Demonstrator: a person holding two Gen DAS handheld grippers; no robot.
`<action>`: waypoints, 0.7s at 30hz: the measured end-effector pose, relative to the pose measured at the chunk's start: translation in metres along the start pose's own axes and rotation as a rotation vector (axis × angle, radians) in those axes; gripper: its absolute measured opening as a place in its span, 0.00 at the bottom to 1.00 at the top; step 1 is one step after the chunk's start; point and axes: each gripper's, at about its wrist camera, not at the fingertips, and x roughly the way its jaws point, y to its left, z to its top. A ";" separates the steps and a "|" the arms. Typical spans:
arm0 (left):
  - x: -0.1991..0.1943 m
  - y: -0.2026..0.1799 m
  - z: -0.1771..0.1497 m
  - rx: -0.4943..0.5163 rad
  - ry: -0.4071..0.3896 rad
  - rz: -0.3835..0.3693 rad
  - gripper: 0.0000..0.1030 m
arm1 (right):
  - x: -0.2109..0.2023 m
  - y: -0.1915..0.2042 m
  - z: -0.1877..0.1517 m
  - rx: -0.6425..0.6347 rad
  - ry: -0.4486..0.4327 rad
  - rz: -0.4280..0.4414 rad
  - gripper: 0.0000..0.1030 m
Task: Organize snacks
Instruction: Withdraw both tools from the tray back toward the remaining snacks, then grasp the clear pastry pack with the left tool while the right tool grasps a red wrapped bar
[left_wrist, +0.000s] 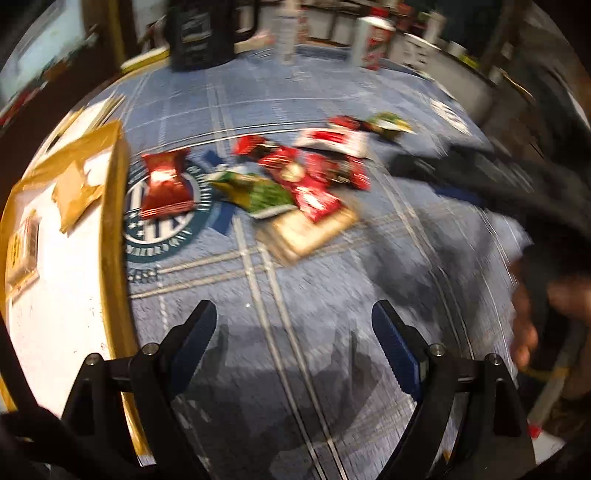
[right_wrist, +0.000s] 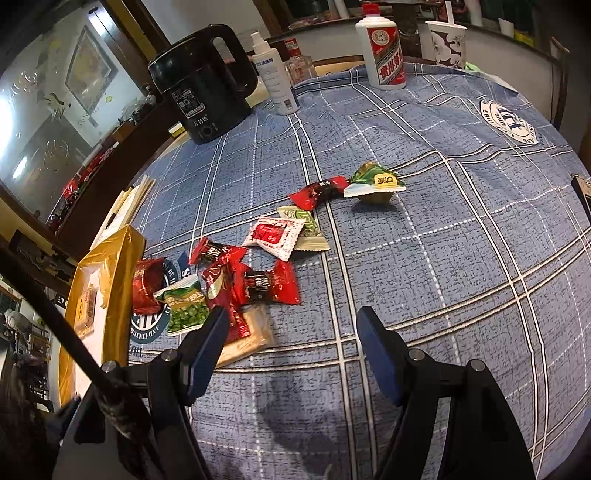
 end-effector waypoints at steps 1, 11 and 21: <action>0.003 0.004 0.004 -0.014 -0.002 0.005 0.84 | 0.001 -0.001 0.000 -0.005 0.005 0.003 0.69; 0.027 0.002 0.028 0.130 0.011 0.013 0.84 | 0.014 -0.001 0.006 -0.058 0.043 0.021 0.69; 0.055 -0.006 0.048 0.211 0.036 0.013 0.83 | 0.036 0.013 0.023 -0.164 0.117 0.052 0.68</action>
